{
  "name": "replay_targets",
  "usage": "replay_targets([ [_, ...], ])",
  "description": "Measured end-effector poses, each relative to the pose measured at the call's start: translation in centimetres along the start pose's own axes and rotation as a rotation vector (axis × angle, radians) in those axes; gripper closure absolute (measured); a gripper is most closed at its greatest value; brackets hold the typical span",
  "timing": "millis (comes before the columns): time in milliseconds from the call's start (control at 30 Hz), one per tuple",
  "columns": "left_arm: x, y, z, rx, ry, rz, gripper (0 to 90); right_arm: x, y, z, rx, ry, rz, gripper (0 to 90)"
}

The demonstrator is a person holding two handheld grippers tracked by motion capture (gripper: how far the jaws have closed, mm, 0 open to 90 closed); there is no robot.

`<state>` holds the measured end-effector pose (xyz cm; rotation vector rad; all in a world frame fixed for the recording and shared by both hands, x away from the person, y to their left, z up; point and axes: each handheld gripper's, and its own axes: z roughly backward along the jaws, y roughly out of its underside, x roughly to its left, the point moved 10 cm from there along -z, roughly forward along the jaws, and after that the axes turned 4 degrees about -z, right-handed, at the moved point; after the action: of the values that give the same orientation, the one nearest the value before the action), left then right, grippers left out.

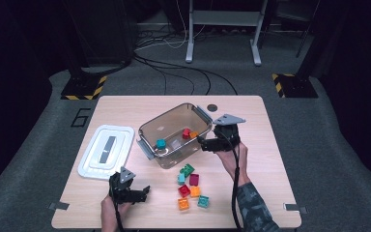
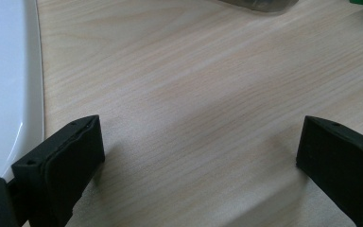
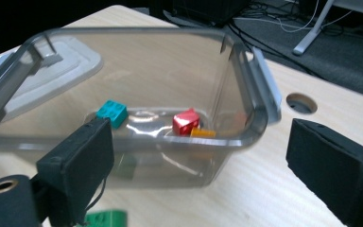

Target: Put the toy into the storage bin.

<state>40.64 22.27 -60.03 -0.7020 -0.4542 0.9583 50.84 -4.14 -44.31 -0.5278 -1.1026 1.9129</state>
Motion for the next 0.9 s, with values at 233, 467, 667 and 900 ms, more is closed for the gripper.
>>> replay_targets([
  [233,0.0,0.0,0.0,0.000,0.000,0.000,1.2,0.5,2.7,0.8,0.022,-0.011,-0.010,4.6],
  [467,0.0,0.0,0.0,0.000,0.000,-0.002,1.3,0.8,5.4,0.9,0.056,-0.012,-0.029,4.0],
  [667,0.0,0.0,0.0,0.000,0.000,-0.001,1.3,1.0,7.0,1.1,0.070,-0.014,-0.039,3.7],
  [900,0.0,0.0,0.0,0.000,0.000,0.000,1.3,1.8,8.7,1.2,0.092,-0.028,-0.045,3.7],
])
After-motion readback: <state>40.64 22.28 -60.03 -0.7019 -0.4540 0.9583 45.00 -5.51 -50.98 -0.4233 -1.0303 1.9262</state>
